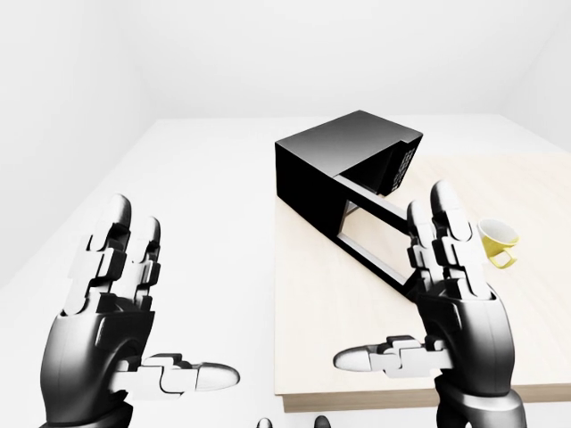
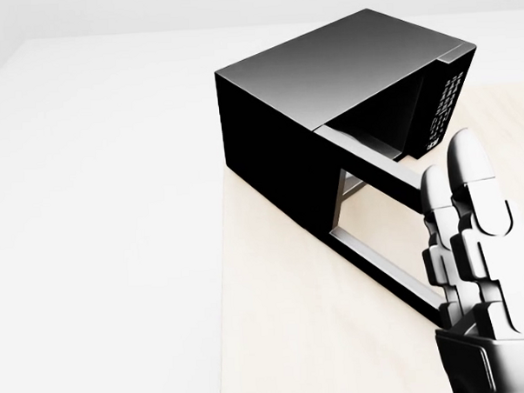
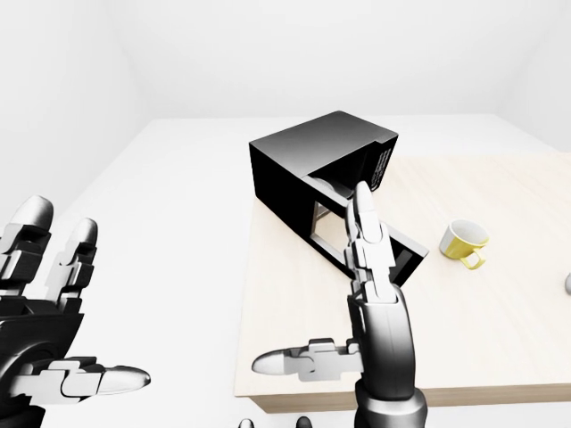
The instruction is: Close the microwave.
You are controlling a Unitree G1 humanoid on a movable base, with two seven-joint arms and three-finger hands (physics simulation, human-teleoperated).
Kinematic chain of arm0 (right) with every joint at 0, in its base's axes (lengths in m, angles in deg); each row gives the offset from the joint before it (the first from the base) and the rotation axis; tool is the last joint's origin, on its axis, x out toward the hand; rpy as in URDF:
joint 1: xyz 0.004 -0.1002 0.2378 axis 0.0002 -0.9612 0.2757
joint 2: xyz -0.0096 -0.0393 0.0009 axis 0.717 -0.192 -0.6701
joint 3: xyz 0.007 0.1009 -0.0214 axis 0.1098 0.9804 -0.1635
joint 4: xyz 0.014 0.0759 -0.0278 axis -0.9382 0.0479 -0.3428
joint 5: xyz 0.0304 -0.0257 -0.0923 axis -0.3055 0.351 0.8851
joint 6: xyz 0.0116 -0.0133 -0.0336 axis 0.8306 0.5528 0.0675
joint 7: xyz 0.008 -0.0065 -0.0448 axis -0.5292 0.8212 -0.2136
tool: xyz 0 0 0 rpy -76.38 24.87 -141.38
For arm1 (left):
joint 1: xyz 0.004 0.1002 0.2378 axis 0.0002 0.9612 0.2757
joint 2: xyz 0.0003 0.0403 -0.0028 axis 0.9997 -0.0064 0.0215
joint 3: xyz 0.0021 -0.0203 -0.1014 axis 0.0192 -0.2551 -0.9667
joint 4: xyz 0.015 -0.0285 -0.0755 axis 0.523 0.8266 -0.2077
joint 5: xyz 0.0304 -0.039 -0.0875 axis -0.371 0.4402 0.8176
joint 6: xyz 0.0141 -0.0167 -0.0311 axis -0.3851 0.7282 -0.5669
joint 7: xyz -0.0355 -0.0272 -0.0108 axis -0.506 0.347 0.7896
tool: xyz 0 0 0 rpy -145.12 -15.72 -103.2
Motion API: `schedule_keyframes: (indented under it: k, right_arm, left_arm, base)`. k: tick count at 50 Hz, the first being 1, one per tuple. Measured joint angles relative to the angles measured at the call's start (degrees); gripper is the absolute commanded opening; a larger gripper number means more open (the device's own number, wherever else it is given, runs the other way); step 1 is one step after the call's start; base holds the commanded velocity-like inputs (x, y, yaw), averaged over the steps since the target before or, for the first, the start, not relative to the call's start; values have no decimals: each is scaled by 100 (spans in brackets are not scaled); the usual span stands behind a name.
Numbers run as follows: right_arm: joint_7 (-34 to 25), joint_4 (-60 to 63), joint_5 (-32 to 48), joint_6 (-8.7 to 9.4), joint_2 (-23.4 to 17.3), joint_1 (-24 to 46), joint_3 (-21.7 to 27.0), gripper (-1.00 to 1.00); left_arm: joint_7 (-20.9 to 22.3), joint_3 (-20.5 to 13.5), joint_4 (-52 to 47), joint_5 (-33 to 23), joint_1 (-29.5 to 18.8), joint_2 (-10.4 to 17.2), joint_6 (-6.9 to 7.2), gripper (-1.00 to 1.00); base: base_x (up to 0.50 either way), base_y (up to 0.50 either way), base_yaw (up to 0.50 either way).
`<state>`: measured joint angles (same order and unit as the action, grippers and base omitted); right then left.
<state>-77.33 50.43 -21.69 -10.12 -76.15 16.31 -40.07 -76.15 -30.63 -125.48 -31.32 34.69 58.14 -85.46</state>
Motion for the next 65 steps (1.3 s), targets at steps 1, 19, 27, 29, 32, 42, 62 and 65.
schedule_keyframes:
  k: [1, 19, 27, 29, 32, 42, 62, 65]
  right_arm:
    - [28, 0, -8, 0, -30, 17, -7, 100]
    - [1006, -451, -441, 0, -899, 548, -183, 100]
    - [1280, -922, -519, 0, -1075, 680, -280, 100]
    - [1333, -1066, -528, 0, -1099, 711, -302, 100]
    - [1399, -1279, -538, 0, -1125, 754, -330, 100]
    - [1533, -1872, -552, 0, -1150, 873, -379, 100]
    - [1605, -2656, -545, -42, -1101, 1048, -395, 100]
    - [1605, -2803, -546, -82, -1076, 1097, -363, 100]
  left_arm:
    - [1, 1, 0, 0, -5, -4, 0, 100]
    - [30, -1, -1, 1, -68, -73, 0, 100]
    - [55, -2, -1, -12, -74, -108, 0, 100]
    - [64, -3, -1, -16, -75, -118, 0, 100]
    - [76, -8, -1, -18, -76, -132, 0, 100]
    - [114, -14, -1, -33, -86, -177, 0, 100]
    - [134, 20, -1, -81, -98, -201, 0, 100]
    - [130, 30, -1, -89, -99, -197, 0, 100]
  base:
    - [0, 0, 0]
    - [0, 0, 0]
    - [0, 0, 0]
    - [0, 0, 0]
    - [0, 0, 0]
    - [0, 0, 0]
    - [0, 0, 0]
    - [0, 0, 0]
